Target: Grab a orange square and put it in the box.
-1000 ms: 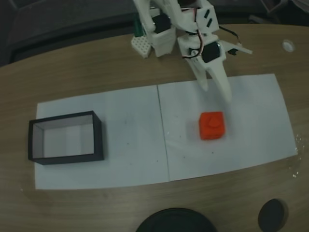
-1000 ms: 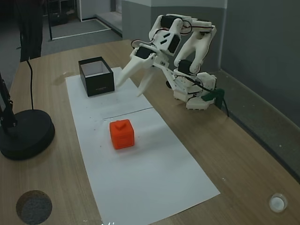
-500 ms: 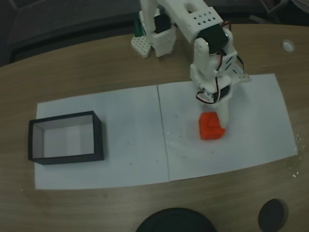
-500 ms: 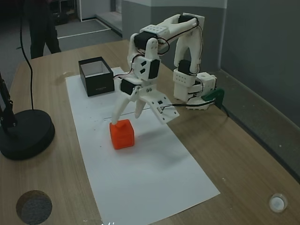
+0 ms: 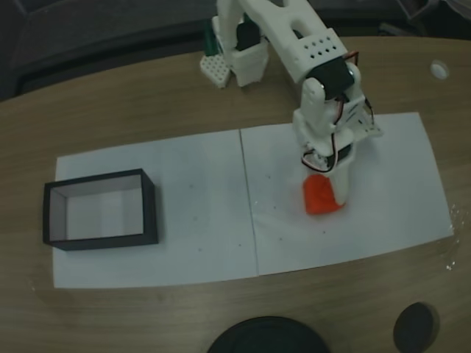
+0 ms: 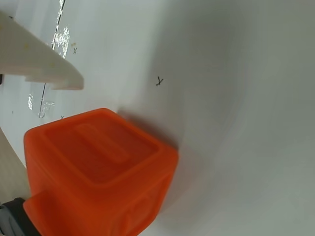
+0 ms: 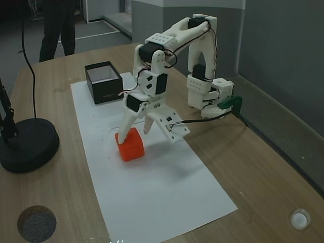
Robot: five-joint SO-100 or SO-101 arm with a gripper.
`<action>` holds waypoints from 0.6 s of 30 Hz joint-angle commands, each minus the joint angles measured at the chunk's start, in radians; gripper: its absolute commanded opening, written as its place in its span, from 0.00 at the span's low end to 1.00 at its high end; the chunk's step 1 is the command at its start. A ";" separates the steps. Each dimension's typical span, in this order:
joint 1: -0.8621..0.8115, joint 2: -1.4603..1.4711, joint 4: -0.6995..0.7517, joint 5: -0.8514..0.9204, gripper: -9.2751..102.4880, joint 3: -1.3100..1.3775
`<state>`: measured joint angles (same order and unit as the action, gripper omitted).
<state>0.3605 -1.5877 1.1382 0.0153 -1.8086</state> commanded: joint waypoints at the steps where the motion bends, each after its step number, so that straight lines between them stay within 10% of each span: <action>1: 0.002 0.000 0.002 0.005 0.39 0.043; 18: -0.003 -0.025 -0.043 0.005 0.39 0.087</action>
<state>0.3651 -1.5708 1.0937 0.0153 -1.7963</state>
